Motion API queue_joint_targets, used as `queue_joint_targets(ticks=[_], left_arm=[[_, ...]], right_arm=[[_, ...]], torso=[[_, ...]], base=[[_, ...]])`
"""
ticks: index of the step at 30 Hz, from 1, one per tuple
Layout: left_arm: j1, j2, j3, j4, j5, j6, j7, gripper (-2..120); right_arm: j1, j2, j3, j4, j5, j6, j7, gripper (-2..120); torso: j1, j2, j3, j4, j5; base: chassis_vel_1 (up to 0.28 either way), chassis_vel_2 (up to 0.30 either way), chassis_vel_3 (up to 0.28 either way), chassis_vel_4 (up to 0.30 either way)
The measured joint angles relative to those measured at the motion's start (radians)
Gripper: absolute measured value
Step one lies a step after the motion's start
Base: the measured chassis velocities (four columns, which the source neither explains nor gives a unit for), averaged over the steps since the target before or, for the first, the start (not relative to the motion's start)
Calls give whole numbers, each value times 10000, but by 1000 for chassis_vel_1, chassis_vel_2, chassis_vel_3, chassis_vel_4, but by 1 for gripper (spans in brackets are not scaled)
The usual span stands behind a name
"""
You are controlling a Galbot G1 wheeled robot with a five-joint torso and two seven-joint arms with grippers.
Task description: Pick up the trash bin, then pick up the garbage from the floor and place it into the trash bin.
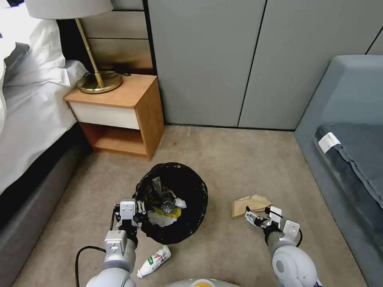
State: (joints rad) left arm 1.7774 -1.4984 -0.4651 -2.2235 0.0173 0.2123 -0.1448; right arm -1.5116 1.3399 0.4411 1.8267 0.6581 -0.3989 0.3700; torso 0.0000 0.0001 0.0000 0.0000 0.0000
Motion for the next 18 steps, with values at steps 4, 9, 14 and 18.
queue_joint_targets(ticks=[4, 9, 14, 18], left_arm=[[0, 15, 0, 1, 11, 0, 3, 1], [22, 7, 31, 6, 63, 0, 3, 1], [55, -1, 46, 7, 108, 0, 10, 1], [88, -2, 48, -7, 122, -3, 11, 1]], right_arm=[[237, 51, 107, -439, 496, -134, -16, 100], [468, 94, 195, -858, 500, -113, -319, 100], [890, 145, 194, -1334, 407, -79, -599, 100], [1280, 219, 142, -1963, 263, -41, -754, 100]], torso=[[0, 0, 0, 1, 0], [-1, 0, 0, 0, 0], [0, 0, 0, 0, -1], [-1, 0, 0, 2, 0]], base=[[0, 0, 0, 0], [0, 0, 0, 0], [0, 0, 0, 0], [0, 0, 0, 0]])
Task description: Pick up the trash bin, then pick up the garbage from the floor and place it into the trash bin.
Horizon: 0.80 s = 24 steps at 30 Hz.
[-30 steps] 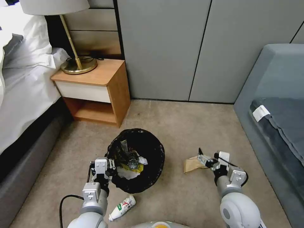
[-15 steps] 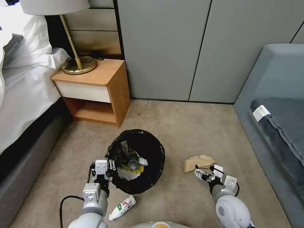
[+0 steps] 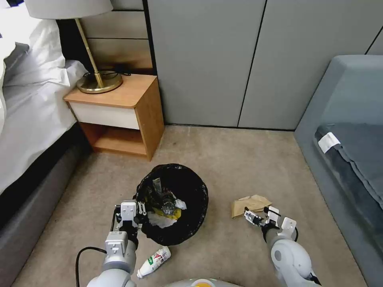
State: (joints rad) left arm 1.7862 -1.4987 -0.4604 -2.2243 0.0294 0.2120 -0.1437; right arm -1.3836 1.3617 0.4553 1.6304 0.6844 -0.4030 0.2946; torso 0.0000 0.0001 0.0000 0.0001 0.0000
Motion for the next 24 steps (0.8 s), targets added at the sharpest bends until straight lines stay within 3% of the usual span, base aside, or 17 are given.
queue_joint_targets(ticks=[12, 24], left_arm=[[1, -4, 5, -6, 23, -8, 1, 1], [-60, -18, 40, 133, 36, -8, 0, 1]], right_arm=[[960, 217, 18, -1838, -403, 436, -522, 100], [1406, 274, 158, -2452, -478, 983, -1356, 100]], torso=[[0, 0, 0, -1, 1], [1, 0, 0, -2, -1]], base=[[0, 0, 0, 0], [0, 0, 0, 0]])
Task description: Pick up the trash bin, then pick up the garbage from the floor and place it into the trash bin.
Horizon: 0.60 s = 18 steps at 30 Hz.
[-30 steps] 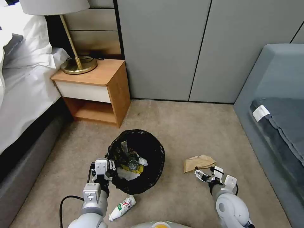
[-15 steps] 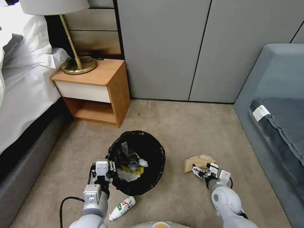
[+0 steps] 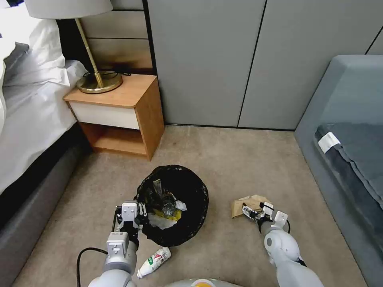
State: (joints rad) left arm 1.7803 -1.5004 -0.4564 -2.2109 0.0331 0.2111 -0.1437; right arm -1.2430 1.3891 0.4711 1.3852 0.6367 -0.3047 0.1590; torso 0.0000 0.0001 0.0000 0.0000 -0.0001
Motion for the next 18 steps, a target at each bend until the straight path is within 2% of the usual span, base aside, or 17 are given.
queue_joint_targets(ticks=[18], left_arm=[[-48, 13, -40, 79, -22, 0, 0, 1]], right_arm=[[737, 48, 174, -945, 30, 281, -272, 100]], torso=[[0, 0, 0, 0, 1]], base=[[0, 0, 0, 0]])
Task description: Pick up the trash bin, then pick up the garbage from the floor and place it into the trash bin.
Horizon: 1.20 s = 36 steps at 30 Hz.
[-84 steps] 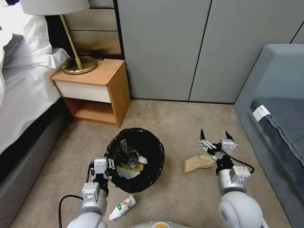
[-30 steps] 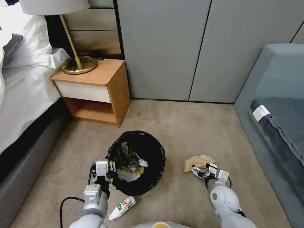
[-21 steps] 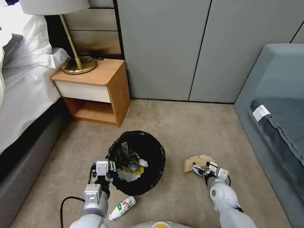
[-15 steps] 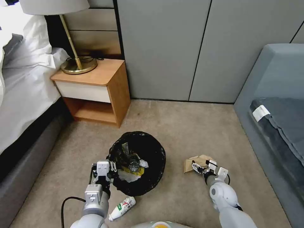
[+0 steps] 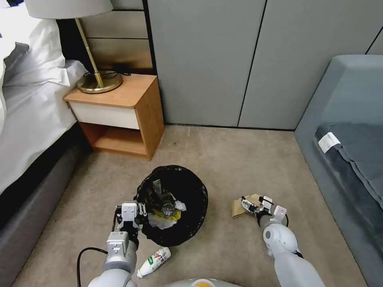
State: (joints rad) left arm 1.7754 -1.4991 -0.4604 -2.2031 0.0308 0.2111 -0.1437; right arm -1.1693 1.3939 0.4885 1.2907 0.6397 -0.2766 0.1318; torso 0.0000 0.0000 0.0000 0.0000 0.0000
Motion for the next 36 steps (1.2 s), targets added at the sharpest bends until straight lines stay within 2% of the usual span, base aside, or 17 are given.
queue_joint_targets(ticks=[5, 8, 11, 12, 14, 16, 18, 19, 22, 23, 25, 29, 32, 36], left_arm=[[-11, -1, 6, 32, 0, 0, 0, 1], [-9, -6, 12, 42, 1, 1, 0, 1], [-5, -10, 11, 45, 6, 2, 0, 1], [-5, -10, 11, 45, 6, 2, 0, 1], [-10, -3, -7, 44, 6, 6, 0, 1], [-10, -2, -9, 42, 6, 8, 0, 1], [-11, 2, -11, 37, 4, 12, -1, 1], [-11, 2, -11, 37, 4, 12, -1, 1], [-13, 3, 1, 32, 4, 14, -1, 1], [-13, 3, 1, 32, 4, 14, -1, 1], [-13, 12, 7, 30, 4, 14, -1, 1], [-9, 26, 7, 6, 4, 14, -1, 1], [-7, 40, 6, -21, 1, 16, -1, 1], [-5, 41, 8, -29, 0, 16, -1, 1]], right_arm=[[358, -49, 103, -834, -194, 399, -332, 100], [472, -50, 132, -1119, -308, 568, -466, 93], [541, -36, 144, -1372, -438, 741, -526, 79], [541, -36, 144, -1372, -438, 741, -526, 79], [548, -31, 141, -1416, -481, 813, -526, 68], [548, -31, 140, -1419, -487, 823, -525, 65], [535, -35, 136, -1404, -521, 854, -523, 53], [535, -35, 136, -1404, -521, 854, -523, 53], [475, -59, 129, -1235, -549, 881, -508, 41], [475, -59, 129, -1235, -549, 881, -508, 41], [423, -75, 129, -1134, -582, 909, -490, 28], [381, -94, 128, -1041, -606, 932, -480, 19], [346, -126, 130, -954, -645, 986, -463, 0], [326, -135, 130, -930, -676, 1016, -459, 0]], torso=[[0, 0, 0, 0, 0], [0, 0, 0, 0, 0], [0, 0, 0, 0, 0], [0, 0, 0, 0, 0], [0, 0, 0, -1, -1], [0, 0, -1, -1, -1], [0, 0, -1, 0, -1], [0, 0, -1, 0, -1], [0, 0, -1, 1, -1], [0, 0, -1, 1, -1], [0, 0, -1, 1, 1], [0, 0, -1, 1, 1], [0, 0, -1, 0, 0], [0, 0, -1, 1, 1]], base=[[0, 0, 0, 0], [0, 0, 0, 0], [0, 0, 0, 0], [0, 0, 0, 0], [0, 0, 0, 0], [0, 0, 0, 0], [0, 0, 0, 0], [0, 0, 0, 0], [0, 0, 0, 0], [0, 0, 0, 0], [0, 0, 0, 0], [0, 0, 0, 0], [0, 0, 0, 0], [0, 0, 0, 0]])
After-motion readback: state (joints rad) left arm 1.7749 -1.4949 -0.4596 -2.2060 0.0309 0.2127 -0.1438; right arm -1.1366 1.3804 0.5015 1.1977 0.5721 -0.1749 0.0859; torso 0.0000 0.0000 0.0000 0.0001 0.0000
